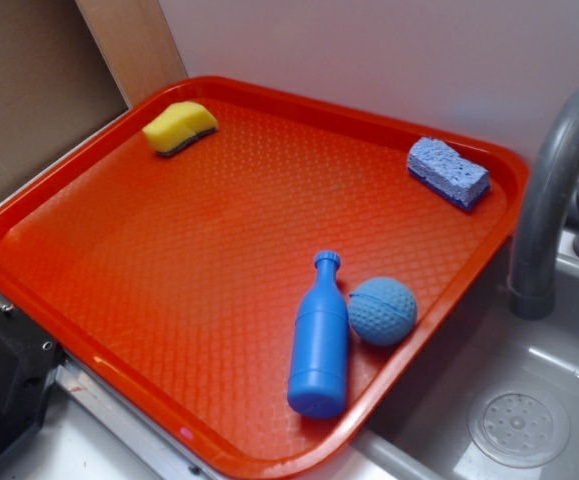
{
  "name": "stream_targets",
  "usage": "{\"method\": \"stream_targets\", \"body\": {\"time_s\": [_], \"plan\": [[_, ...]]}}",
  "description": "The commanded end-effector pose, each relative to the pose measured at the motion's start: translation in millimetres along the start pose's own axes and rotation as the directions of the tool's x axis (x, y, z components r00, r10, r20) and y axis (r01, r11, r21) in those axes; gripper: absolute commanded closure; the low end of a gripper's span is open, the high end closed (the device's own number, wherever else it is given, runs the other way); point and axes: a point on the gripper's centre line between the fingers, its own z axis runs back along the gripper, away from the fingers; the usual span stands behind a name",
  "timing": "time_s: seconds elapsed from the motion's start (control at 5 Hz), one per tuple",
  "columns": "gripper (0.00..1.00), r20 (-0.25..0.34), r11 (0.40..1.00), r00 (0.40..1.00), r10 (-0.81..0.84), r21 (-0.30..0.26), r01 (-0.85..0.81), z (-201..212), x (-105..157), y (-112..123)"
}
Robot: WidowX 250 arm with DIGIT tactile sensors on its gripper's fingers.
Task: Grab the blue ball.
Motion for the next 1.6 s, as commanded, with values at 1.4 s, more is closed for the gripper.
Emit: {"method": "stream_targets", "body": {"time_s": [1.4], "plan": [[0.0,0.161,0.668,0.658,-0.736,0.011,0.744,-137.8,64.9,-170.9]]}}
